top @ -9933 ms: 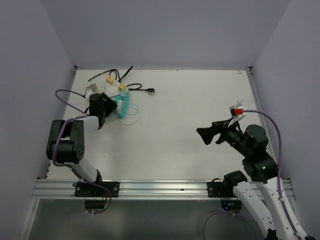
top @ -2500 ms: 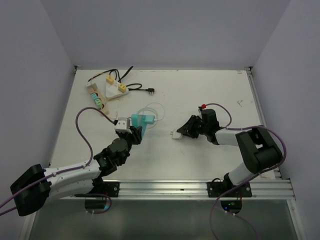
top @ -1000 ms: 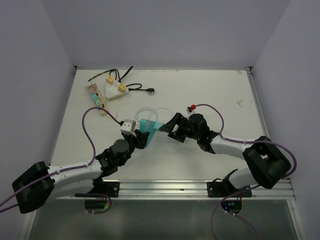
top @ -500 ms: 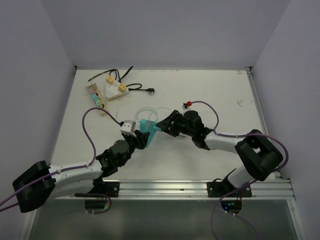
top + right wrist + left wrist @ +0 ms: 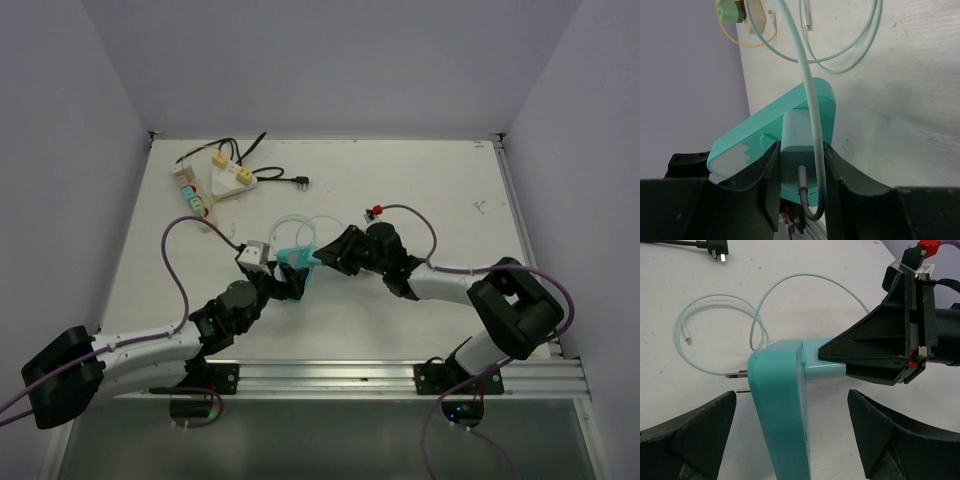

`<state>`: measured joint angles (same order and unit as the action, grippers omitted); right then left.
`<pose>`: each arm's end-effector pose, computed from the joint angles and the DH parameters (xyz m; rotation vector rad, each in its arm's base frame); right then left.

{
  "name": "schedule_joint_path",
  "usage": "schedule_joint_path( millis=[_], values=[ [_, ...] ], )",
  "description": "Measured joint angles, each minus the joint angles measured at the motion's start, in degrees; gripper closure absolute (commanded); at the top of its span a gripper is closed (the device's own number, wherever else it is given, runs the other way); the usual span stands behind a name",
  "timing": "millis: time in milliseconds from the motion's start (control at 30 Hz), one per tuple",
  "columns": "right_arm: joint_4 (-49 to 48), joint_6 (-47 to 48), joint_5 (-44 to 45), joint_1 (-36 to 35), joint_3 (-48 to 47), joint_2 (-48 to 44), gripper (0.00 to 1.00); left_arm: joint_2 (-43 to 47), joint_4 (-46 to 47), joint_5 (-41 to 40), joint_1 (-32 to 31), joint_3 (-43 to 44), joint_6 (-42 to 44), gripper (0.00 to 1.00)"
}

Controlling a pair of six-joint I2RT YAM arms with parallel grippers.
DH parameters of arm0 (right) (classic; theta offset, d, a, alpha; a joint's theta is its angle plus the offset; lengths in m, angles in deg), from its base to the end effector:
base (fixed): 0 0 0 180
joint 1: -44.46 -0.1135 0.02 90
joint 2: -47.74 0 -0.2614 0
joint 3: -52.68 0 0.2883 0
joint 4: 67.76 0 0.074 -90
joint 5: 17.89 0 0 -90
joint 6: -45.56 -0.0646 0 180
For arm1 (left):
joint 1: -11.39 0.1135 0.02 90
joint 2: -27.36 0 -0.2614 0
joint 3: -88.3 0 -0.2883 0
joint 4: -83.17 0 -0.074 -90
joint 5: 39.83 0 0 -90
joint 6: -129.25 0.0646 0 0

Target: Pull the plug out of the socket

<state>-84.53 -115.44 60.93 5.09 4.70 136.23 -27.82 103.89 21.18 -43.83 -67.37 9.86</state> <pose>0.2689 0.2368 0.1322 0.4806 2.2302 1.3472 0.1665 -0.1848 0.1573 0.0217 1.7688 -0.6436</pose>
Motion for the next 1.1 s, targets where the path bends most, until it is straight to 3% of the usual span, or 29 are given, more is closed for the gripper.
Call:
schedule_joint_path(
  millis=[233, 500, 667, 900, 1100],
  values=[
    [5.9, 6.0, 0.3, 0.0, -0.2, -2.4, 1.0, 4.6, -14.6, -0.2, 0.0, 5.1, -1.5, 0.0],
    [13.1, 22.5, -2.9, 0.0, -5.5, -2.6, 1.0, 7.3, -34.2, 2.9, 0.9, 20.4, 0.5, 0.02],
    [14.9, 34.6, -6.8, -0.1, -9.3, -2.9, 1.0, 1.4, -43.8, 8.1, 2.1, 29.8, 1.5, 0.12],
    [15.6, 45.3, -11.0, -0.1, -9.5, -5.4, 1.0, -3.1, -51.3, 15.3, 6.9, 31.9, 0.8, 0.19],
    [14.8, 49.6, -13.3, -0.1, -9.1, -6.4, 1.0, -4.5, -51.7, 21.2, 10.9, 31.9, -1.2, 0.24]
  ],
)
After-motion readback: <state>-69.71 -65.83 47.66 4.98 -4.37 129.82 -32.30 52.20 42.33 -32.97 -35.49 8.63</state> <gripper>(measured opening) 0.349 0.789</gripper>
